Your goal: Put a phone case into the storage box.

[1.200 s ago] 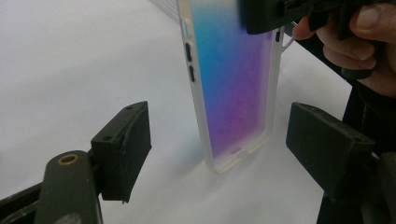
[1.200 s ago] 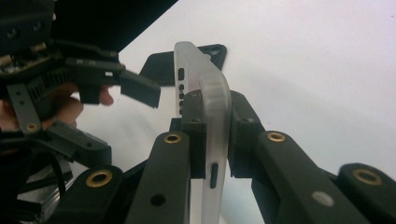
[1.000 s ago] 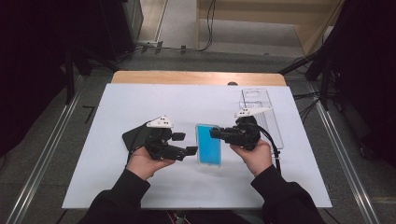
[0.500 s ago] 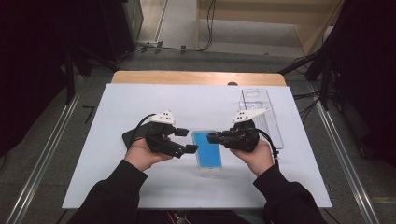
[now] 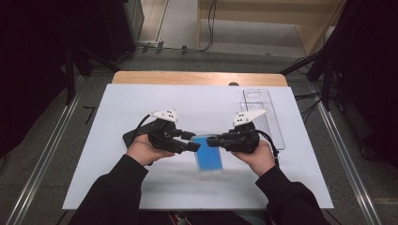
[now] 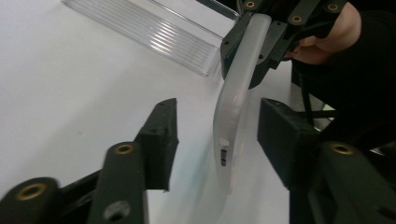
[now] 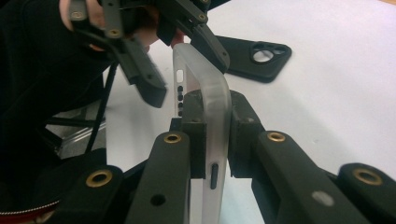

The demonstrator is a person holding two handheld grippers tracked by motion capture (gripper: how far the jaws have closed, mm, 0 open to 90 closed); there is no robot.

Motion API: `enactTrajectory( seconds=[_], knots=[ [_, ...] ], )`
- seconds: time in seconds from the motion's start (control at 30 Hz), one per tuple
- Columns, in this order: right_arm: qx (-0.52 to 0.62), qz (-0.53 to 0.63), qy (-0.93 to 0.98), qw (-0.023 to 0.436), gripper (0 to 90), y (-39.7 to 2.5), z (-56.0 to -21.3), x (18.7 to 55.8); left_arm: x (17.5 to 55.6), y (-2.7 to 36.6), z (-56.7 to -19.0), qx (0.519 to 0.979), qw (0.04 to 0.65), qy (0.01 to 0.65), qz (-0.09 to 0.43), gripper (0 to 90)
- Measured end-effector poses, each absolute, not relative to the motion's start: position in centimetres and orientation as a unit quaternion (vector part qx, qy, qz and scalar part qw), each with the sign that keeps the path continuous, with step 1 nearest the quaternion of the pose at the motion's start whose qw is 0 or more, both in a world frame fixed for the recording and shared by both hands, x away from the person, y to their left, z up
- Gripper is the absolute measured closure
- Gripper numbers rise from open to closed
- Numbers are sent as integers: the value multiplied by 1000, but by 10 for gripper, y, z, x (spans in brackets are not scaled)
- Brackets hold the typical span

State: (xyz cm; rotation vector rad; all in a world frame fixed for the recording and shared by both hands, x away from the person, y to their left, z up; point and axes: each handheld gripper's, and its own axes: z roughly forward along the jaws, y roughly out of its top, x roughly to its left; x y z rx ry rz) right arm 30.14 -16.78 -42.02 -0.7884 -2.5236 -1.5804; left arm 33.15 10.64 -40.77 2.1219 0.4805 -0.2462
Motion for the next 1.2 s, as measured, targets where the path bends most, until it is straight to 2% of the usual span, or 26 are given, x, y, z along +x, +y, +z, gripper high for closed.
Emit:
enactTrajectory(
  seconds=[0.3, 0.5, 0.6, 0.73, 0.8, 1.0, 1.2],
  knots=[
    [-235, -524, -817, 57, 776, -165, -420, 301, 334, 111, -405, 857, 462, 177, -145, 792],
    [-235, -523, -817, 61, 770, -165, -421, 301, 330, 111, -402, 862, 463, 159, -130, 811],
    [-236, -523, -817, 62, 688, -164, -420, 300, 331, 112, -400, 862, 456, 170, -139, 813],
    [-228, -527, -817, 55, 521, -165, -418, 298, 330, 116, -396, 863, 456, 175, -130, 814],
    [-231, -530, -815, 43, 405, -166, -417, 295, 329, 119, -392, 863, 456, 179, -122, 813],
    [-248, -538, -805, 24, 281, -172, -417, 288, 328, 122, -384, 860, 449, 219, -106, 812],
    [-282, -531, -799, -15, 253, -169, -420, 283, 327, 120, -382, 857, 444, 244, -95, 811]
  ],
)
